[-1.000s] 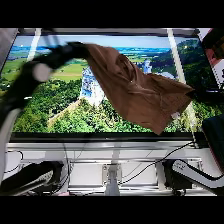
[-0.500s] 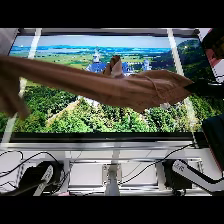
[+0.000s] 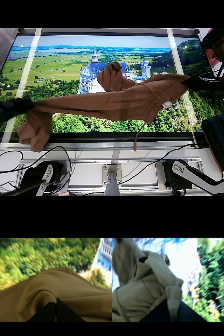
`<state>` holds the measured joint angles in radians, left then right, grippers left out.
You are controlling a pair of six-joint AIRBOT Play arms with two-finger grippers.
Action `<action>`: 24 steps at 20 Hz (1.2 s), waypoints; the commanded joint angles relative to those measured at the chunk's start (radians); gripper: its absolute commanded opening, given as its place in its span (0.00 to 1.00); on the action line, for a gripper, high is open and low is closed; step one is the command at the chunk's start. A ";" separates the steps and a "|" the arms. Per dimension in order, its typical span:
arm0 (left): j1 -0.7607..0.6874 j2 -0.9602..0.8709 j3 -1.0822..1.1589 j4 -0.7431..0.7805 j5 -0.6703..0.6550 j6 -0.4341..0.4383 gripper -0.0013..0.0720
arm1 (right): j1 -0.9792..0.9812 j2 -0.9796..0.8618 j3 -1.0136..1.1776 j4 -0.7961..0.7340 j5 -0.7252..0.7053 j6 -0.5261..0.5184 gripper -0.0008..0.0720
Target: Fold the clothes and pants, and hang the long-sleeved shirts on hangers.
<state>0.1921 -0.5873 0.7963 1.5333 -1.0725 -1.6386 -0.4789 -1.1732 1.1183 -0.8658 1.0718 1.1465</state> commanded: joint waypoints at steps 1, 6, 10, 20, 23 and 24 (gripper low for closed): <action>0.003 0.003 -0.163 -0.224 0.053 0.005 0.03 | 0.006 -0.001 -0.002 -0.068 -0.206 0.023 0.07; -0.085 -0.001 -0.260 -0.422 0.086 0.008 0.03 | 0.006 -0.001 -0.002 -0.078 -0.302 0.023 0.07; -0.248 -0.037 -0.268 -0.424 0.141 0.008 0.04 | 0.006 -0.002 -0.002 -0.086 -0.335 0.023 0.07; -0.323 -0.114 -0.240 -0.403 0.266 0.008 0.98 | -0.012 -0.015 0.000 -0.241 -0.221 0.084 0.85; -0.260 -0.044 -0.197 -0.367 0.266 0.008 0.98 | -0.087 -0.014 -0.001 -0.327 -0.091 0.169 0.71; -0.241 -0.012 -0.187 -0.349 0.266 0.008 0.98 | -0.125 -0.014 -0.001 -0.337 -0.023 0.177 0.63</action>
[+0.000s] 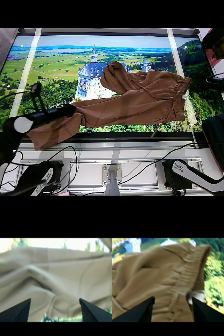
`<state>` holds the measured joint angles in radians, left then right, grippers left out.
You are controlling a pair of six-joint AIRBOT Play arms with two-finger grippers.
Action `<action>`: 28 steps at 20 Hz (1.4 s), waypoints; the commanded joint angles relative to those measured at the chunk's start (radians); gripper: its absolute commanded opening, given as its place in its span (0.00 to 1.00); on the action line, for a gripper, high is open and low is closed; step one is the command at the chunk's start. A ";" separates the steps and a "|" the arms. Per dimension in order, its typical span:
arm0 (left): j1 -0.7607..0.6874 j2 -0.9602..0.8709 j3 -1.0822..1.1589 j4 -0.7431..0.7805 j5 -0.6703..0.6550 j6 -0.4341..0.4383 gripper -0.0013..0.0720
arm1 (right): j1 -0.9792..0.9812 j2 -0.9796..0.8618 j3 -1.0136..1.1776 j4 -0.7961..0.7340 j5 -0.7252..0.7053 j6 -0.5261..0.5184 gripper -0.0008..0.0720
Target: Fold the clothes and pants, and hang the long-sleeved shirts on hangers.
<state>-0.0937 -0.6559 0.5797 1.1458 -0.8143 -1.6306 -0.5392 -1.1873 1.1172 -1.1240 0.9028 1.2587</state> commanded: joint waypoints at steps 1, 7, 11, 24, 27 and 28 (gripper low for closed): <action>0.060 0.089 0.032 0.050 0.008 0.000 0.98 | -0.103 0.000 0.000 -0.081 0.217 0.065 0.58; 0.105 0.256 0.032 0.166 0.007 -0.004 0.98 | -0.284 0.088 -0.224 -0.057 0.450 0.064 0.58; 0.108 0.303 0.032 0.171 0.027 -0.016 0.98 | -0.309 0.186 -0.473 0.138 0.369 0.040 0.70; 0.108 0.299 0.029 0.171 0.034 -0.015 0.98 | -0.307 0.100 -0.606 0.237 0.104 0.148 0.74; 0.108 0.283 0.029 0.171 0.034 -0.027 0.97 | -0.307 0.043 -0.606 0.238 0.026 0.146 0.70; 0.108 0.271 0.029 0.171 0.034 -0.052 0.85 | -0.307 0.026 -0.606 0.241 0.013 0.140 0.70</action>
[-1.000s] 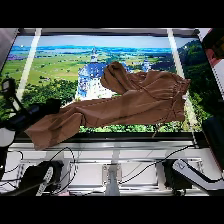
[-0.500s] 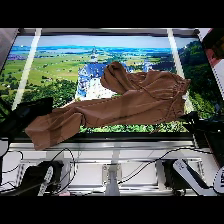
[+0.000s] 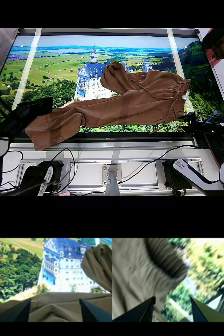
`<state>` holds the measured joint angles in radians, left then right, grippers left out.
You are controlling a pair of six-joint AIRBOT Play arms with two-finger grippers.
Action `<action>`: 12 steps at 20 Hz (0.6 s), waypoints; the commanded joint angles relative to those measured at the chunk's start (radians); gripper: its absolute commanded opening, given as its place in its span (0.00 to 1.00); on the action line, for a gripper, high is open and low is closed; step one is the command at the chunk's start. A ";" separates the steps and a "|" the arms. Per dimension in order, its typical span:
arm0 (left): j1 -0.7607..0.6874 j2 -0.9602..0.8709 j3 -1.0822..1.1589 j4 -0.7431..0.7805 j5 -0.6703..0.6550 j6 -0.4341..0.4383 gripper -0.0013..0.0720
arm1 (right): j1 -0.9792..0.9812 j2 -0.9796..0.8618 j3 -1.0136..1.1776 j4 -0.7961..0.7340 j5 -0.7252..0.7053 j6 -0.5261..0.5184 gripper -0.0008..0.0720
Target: Fold the clothes and pants, and hang the long-sleeved shirts on hangers.
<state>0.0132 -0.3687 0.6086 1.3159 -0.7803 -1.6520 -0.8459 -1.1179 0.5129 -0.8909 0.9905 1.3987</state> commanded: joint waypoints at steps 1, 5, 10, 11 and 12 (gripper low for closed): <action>0.001 -0.030 0.000 0.001 0.000 -0.035 0.78 | 0.000 -0.059 -0.002 0.019 -0.085 -0.019 0.70; 0.001 -0.087 0.000 0.000 0.000 -0.037 0.78 | -0.001 -0.100 -0.002 0.132 -0.137 -0.148 0.67; 0.001 -0.116 -0.001 0.000 0.000 -0.134 0.78 | 0.000 -0.154 -0.002 0.296 -0.150 -0.354 0.63; 0.001 -0.116 -0.001 0.000 -0.001 -0.150 0.78 | 0.000 -0.163 -0.002 0.343 -0.148 -0.402 0.63; 0.001 -0.116 -0.001 0.000 -0.001 -0.161 0.78 | 0.000 -0.172 -0.002 0.394 -0.146 -0.448 0.63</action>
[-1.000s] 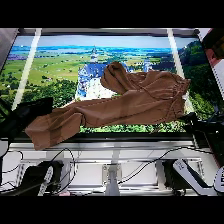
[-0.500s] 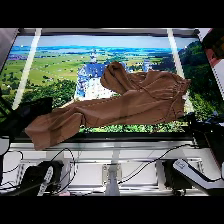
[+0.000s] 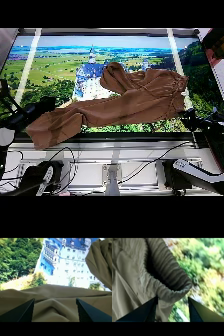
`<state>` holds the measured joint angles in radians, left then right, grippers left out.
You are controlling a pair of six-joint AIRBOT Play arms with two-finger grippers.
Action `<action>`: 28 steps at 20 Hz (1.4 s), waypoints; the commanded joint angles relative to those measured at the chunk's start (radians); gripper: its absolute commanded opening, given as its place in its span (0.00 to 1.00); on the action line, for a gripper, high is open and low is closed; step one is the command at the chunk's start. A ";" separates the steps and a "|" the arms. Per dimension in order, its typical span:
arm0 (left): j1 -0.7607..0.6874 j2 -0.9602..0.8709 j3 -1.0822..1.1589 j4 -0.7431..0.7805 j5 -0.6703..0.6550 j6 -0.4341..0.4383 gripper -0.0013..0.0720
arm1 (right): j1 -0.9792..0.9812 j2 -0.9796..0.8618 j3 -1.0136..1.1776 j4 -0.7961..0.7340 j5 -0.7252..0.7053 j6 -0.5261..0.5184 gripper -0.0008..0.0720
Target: Fold the clothes and pants, and hang the long-sleeved shirts on hangers.
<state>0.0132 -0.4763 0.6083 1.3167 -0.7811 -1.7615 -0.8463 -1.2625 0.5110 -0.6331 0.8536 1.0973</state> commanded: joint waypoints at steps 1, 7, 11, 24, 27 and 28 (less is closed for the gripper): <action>0.001 -0.008 0.000 0.000 0.000 -0.058 0.78 | 0.000 -0.036 0.000 0.183 -0.009 -0.187 0.63; 0.001 -0.008 0.000 -0.001 0.000 -0.073 0.78 | 0.017 -0.074 0.000 0.359 0.002 -0.388 0.63; 0.001 -0.008 0.000 -0.001 0.000 -0.073 0.78 | 0.097 -0.083 0.013 0.424 -0.034 -0.451 0.63; 0.001 -0.010 -0.001 0.042 -0.092 -0.073 0.73 | 0.182 -0.095 0.027 0.521 -0.230 -0.330 0.08; 0.001 -0.007 -0.001 0.143 -0.254 -0.114 0.67 | 0.182 -0.095 0.027 0.524 -0.218 -0.330 0.07; 0.001 0.002 -0.001 0.192 -0.303 -0.143 0.67 | 0.182 -0.095 0.027 0.523 -0.212 -0.330 0.07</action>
<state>0.0139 -0.4824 0.6079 1.3994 -0.9390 -1.8565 -0.6651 -1.3579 0.5369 -0.1188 0.6365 0.7628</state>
